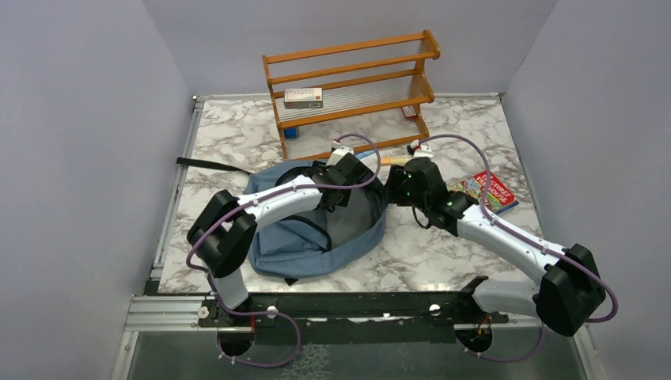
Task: Pack the student bag
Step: Adjust the student bag at the center of the board.
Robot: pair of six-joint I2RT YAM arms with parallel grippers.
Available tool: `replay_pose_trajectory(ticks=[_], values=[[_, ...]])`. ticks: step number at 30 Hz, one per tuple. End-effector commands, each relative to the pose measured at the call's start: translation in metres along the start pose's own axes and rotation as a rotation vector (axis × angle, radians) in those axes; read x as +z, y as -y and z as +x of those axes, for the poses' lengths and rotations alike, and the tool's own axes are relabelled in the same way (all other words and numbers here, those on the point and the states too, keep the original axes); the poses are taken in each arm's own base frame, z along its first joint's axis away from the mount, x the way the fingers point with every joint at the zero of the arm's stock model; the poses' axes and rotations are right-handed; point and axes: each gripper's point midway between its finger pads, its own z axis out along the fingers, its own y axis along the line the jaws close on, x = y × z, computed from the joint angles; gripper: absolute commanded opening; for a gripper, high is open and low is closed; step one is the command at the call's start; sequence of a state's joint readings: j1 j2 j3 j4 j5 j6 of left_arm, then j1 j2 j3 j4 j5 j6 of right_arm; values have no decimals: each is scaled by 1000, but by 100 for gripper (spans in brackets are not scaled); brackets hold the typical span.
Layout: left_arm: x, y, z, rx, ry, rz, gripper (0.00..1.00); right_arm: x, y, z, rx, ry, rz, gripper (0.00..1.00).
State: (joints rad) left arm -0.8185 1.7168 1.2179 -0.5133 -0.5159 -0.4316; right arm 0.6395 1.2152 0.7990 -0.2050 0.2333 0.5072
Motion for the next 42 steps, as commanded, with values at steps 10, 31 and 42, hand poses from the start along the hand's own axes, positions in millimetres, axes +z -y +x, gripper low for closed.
replay_pose_trajectory(ticks=[10, 31, 42], values=[[10, -25, 39, 188, -124, -211, 74, -1, 17, 8, 13, -12, 27, 55], [10, -44, 53, 256, -154, -302, 20, 0, 18, 14, 26, -31, 19, 55], [-39, -39, -23, 156, 31, -190, 0, -17, 1, 0, 32, -2, -72, 55]])
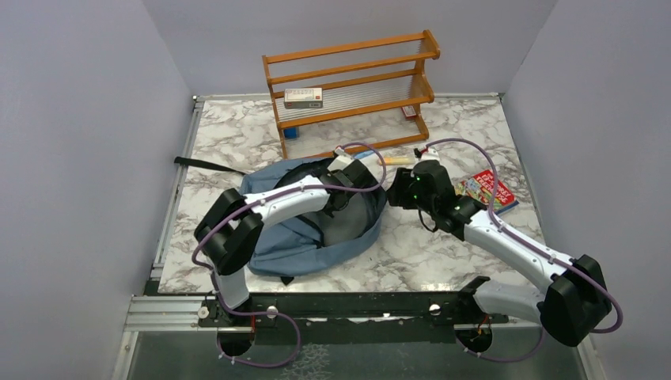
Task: Pack the student bag
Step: Adjust the student bag at the center of the board.
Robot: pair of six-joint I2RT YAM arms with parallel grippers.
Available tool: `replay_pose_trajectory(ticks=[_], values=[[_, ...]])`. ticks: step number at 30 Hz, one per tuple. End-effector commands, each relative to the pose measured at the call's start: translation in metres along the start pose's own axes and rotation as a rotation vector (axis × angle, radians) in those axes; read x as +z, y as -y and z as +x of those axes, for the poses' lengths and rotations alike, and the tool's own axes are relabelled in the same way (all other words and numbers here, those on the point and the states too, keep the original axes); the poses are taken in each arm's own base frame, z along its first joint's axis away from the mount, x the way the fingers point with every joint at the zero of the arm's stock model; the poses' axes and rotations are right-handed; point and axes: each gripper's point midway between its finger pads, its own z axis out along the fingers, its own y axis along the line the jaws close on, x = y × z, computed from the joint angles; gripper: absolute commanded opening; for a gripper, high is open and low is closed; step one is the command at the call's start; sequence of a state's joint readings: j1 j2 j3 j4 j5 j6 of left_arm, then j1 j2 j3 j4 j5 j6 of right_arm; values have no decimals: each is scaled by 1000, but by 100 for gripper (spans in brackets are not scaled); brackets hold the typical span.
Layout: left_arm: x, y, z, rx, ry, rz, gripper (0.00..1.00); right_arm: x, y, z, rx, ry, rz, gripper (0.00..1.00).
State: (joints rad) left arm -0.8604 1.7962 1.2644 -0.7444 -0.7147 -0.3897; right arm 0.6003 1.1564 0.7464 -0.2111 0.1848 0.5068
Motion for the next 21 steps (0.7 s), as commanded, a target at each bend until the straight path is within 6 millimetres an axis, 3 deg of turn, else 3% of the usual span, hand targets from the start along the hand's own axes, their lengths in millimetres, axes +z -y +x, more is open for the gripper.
replay_pose_trajectory(ticks=[1, 11, 17, 21], values=[[-43, -23, -50, -92, 144, 57, 0, -11, -14, -10, 9, 13, -73, 55], [-83, -54, -74, -172, 300, 138, 0, -17, -26, -26, -4, 11, -98, 57], [-71, -89, -75, -315, 316, 182, 0, -23, -10, -41, -15, 46, 7, 58], [-62, -101, -78, -338, 331, 210, 0, -25, -2, -49, -14, 60, 62, 60]])
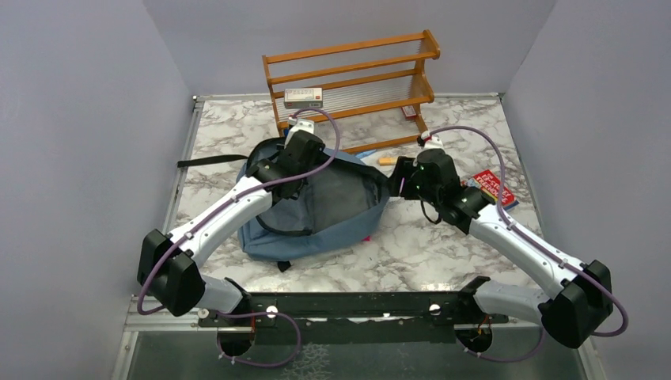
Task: Pack the student bag
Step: Adjust the student bag at the center of the board.
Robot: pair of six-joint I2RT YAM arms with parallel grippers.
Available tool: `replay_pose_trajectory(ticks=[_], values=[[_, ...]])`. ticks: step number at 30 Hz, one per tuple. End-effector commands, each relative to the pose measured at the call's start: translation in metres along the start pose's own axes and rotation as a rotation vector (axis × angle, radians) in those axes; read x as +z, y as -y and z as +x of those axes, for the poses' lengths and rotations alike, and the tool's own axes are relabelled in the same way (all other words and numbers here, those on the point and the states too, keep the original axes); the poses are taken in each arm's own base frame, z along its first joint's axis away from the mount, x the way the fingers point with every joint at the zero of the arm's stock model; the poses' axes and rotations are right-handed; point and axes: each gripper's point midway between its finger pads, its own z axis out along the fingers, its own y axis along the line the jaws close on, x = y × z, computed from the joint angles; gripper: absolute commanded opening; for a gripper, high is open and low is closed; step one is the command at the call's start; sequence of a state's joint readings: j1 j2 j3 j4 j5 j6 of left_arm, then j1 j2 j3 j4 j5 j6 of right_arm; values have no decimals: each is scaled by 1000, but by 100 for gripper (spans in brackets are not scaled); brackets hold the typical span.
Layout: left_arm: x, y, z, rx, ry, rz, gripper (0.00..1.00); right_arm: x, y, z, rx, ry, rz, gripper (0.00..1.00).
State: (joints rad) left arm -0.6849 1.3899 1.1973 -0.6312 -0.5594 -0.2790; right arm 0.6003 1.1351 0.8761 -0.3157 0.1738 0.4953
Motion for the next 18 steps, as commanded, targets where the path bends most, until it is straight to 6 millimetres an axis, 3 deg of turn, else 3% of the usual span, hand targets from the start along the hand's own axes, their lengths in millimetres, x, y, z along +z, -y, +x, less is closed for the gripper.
replay_pose_trajectory(ticks=[1, 12, 18], values=[[1, -6, -26, -50, 95, 67, 0, -4, 17, -14, -12, 24, 109, 61], [19, -5, -10, -64, 79, 180, 0, 0, 21, -12, 29, -8, 147, 62], [15, -22, -41, -153, 139, 234, 0, 5, 10, -1, 44, -40, 72, 62]])
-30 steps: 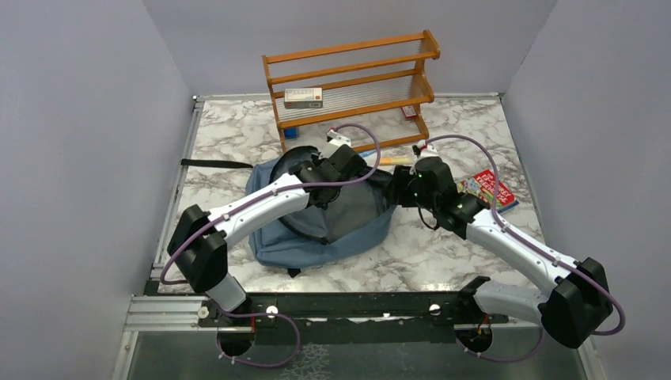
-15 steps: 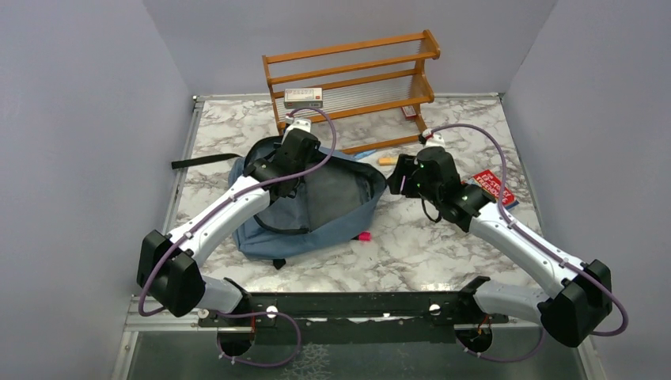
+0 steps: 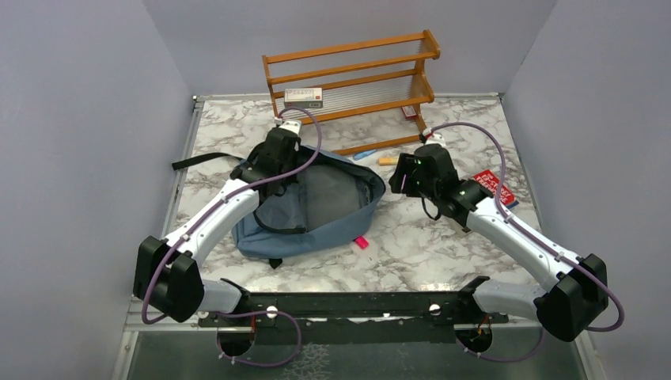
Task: Pack the student bag
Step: Adjust the student bag at the center of the board.
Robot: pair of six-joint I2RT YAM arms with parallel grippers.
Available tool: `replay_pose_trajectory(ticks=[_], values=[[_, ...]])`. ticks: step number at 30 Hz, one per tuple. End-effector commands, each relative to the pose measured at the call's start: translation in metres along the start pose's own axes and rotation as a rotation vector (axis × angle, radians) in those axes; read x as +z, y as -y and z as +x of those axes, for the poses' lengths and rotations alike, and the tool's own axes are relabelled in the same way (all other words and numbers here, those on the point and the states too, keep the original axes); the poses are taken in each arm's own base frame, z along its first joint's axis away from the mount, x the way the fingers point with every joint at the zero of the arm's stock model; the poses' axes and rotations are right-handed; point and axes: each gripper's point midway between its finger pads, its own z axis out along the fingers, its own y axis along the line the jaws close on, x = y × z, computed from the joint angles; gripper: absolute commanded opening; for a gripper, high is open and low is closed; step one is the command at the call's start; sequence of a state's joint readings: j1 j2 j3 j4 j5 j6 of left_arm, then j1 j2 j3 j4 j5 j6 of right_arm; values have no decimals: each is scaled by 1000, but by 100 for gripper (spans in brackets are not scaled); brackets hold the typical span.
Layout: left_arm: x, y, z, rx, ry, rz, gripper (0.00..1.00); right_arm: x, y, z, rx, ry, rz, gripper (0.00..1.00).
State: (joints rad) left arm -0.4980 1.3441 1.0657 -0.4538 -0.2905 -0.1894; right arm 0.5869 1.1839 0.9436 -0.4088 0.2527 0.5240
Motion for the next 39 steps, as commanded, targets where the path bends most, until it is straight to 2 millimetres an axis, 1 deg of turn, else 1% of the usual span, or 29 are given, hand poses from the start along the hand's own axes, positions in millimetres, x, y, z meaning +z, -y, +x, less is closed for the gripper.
replay_pose_trajectory(ticks=[1, 5, 9, 13, 18, 21, 23, 24, 25, 27, 30, 32, 34, 35, 37, 38, 39], values=[[-16, -2, -57, -90, 153, 111, 0, 2, -9, 6, 23, -26, -55, 62], [-19, -2, -79, -140, 177, 186, 0, 2, -17, 8, 16, -28, -106, 62], [-25, 7, -96, -166, 201, 265, 0, -4, -14, 3, 22, 4, -103, 62], [-25, 17, -99, -158, 200, 324, 0, -11, -5, 0, 30, 39, -73, 62], [-14, 32, -80, -148, 146, 401, 0, -21, 7, -5, 54, 89, -36, 62], [-1, 31, -59, -151, 113, 382, 0, -23, 9, -6, 55, 103, -34, 62], [7, 29, -44, -157, 83, 370, 0, -23, 4, -5, 42, 96, -64, 62], [11, 31, -36, -160, 68, 372, 0, -22, -3, -4, 22, 91, -102, 61], [13, 32, -30, -164, 53, 379, 0, -22, -14, -1, -2, 79, -166, 61], [17, 35, -20, -169, 30, 394, 0, -26, -44, 7, -53, 41, -346, 60], [19, 39, -16, -174, 19, 411, 0, -27, -81, 22, -111, -32, -566, 55], [18, 40, -17, -174, 22, 420, 0, -21, -93, 32, -117, -83, -636, 52], [19, 41, -16, -172, 23, 424, 0, -6, -96, 42, -102, -119, -640, 50], [19, 40, -15, -171, 21, 421, 0, 2, -95, 48, -95, -139, -629, 49], [22, 37, -10, -171, 13, 401, 0, 18, -92, 52, -85, -146, -594, 49], [24, 33, -6, -174, 8, 375, 0, 29, -86, 59, -76, -166, -549, 48], [27, 29, 2, -177, -6, 347, 0, 37, -79, 63, -65, -176, -501, 48]])
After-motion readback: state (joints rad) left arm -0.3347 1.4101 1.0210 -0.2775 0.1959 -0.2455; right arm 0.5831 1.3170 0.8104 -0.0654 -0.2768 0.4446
